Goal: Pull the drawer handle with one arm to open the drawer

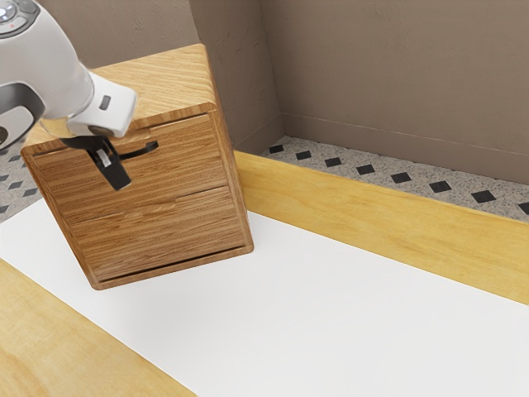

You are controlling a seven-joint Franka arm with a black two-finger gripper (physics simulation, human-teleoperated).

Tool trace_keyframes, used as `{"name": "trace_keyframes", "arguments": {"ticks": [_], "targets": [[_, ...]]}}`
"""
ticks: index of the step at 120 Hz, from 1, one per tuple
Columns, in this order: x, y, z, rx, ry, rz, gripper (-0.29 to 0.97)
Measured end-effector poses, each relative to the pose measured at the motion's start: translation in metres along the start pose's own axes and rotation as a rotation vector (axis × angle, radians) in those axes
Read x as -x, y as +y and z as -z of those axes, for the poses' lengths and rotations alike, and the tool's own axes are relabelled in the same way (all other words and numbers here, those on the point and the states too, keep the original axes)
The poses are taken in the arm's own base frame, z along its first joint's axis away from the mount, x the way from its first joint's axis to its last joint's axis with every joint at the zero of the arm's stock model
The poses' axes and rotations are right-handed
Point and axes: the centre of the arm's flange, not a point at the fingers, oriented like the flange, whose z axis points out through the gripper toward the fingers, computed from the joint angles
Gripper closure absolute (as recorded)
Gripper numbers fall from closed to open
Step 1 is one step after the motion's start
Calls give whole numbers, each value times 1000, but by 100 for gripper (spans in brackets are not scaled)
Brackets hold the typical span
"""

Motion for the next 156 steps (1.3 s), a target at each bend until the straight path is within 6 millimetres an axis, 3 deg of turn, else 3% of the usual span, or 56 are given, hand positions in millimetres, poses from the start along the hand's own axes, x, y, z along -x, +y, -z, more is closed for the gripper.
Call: {"name": "trace_keyframes", "arguments": {"ticks": [28, 50, 156], "targets": [[-6, 4, -6, 9, 3, -16, 0], [-15, 7, -21, 15, -7, -33, 0], [-19, 7, -36, 26, -15, -35, 0]]}}
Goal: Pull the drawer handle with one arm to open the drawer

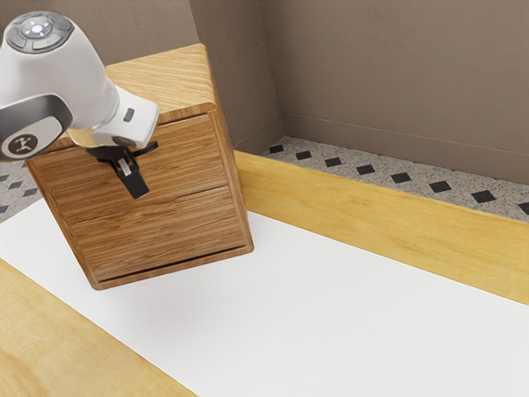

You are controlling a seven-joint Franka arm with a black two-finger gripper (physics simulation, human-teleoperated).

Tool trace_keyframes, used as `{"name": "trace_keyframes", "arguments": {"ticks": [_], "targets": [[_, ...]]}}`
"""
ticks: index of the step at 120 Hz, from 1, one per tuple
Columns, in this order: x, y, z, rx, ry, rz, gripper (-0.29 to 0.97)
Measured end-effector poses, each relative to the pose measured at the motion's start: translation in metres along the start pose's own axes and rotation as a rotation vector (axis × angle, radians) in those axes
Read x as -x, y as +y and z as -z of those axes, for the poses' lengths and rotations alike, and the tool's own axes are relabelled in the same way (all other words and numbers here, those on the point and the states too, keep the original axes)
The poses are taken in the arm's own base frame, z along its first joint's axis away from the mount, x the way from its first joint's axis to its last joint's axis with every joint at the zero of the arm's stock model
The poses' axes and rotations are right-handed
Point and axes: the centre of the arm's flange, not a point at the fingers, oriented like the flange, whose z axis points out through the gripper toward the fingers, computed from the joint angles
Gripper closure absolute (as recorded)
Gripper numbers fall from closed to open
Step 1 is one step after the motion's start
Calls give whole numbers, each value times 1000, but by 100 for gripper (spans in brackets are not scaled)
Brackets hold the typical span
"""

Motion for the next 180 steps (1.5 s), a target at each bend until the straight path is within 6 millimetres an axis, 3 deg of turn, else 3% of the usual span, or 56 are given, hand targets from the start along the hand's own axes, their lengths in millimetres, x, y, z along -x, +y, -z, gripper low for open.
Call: {"name": "trace_keyframes", "arguments": {"ticks": [96, 137, 180], "targets": [[-3, 18, 2, -10, -9, -17, 10], [-10, 36, 7, -26, -16, -36, 11], [4, 48, 15, -43, -26, -28, 10]]}}
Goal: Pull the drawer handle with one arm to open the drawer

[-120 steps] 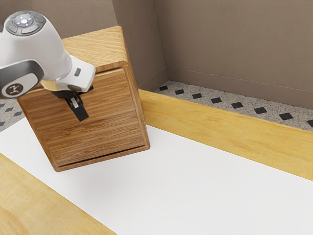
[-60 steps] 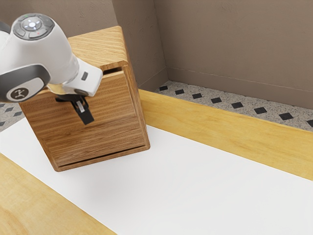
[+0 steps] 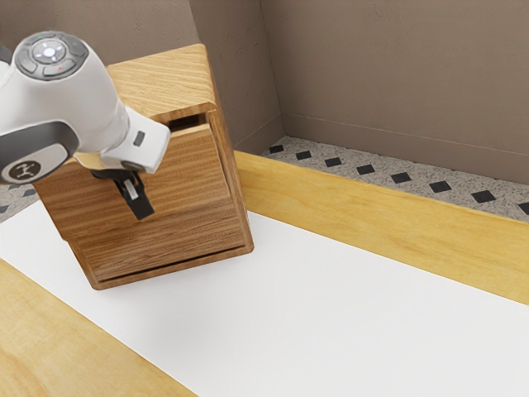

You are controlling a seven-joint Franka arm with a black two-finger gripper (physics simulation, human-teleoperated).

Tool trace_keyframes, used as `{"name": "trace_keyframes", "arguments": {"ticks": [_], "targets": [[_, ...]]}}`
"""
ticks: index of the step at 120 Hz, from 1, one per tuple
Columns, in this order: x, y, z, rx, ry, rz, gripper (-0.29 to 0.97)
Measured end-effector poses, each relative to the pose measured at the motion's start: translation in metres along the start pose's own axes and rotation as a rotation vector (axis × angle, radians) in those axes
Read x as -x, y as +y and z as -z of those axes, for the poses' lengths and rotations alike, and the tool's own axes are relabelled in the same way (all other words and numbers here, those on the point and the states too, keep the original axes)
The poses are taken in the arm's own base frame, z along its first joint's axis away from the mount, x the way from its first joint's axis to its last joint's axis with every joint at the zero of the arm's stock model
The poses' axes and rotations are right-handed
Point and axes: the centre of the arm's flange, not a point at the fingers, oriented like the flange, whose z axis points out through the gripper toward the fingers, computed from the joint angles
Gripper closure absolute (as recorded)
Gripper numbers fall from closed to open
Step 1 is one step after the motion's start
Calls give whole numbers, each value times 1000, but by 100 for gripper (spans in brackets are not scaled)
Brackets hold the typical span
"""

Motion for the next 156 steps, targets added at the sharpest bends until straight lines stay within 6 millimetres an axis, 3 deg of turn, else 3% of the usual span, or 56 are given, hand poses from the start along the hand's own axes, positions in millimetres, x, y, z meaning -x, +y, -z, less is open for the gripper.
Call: {"name": "trace_keyframes", "arguments": {"ticks": [156], "targets": [[26, 80, 56, -34, 17, -11, 2]]}}
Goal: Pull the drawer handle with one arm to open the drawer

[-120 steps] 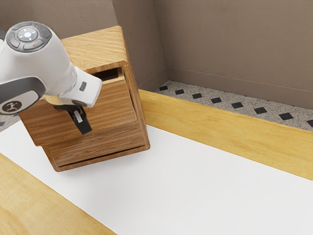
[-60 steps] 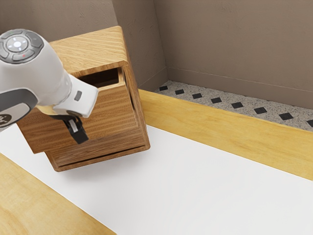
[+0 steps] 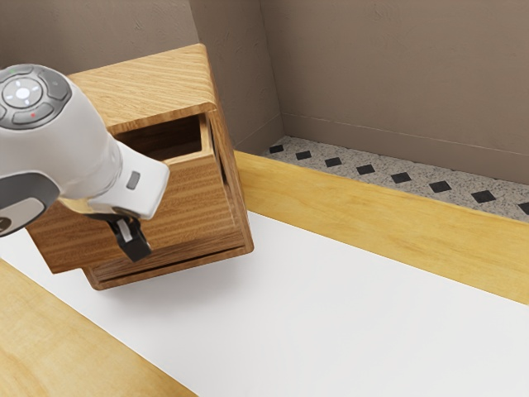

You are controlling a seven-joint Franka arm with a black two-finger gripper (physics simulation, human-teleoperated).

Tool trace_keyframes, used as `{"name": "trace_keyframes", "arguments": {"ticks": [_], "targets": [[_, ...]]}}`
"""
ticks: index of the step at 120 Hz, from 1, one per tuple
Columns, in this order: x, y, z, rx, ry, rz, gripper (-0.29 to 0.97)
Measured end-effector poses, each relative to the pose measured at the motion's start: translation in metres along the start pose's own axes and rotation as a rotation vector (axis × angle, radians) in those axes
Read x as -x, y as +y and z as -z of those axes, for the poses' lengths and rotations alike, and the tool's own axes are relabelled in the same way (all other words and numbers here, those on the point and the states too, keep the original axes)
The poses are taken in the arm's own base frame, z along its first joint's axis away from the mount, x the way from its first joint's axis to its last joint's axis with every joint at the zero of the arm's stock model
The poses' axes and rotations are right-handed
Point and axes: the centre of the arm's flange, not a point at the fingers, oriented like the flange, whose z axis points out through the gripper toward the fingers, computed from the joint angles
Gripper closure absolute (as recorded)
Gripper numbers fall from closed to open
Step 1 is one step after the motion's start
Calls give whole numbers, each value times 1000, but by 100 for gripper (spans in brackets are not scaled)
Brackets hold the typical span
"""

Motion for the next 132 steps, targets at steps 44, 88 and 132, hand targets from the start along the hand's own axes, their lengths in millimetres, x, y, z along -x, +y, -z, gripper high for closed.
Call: {"name": "trace_keyframes", "arguments": {"ticks": [44, 88, 132], "targets": [[-5, 29, 21, -12, 15, -21, 2], [4, 54, 38, -25, 6, -9, 3], [-43, 56, 84, 4, -9, 72, 2]]}}
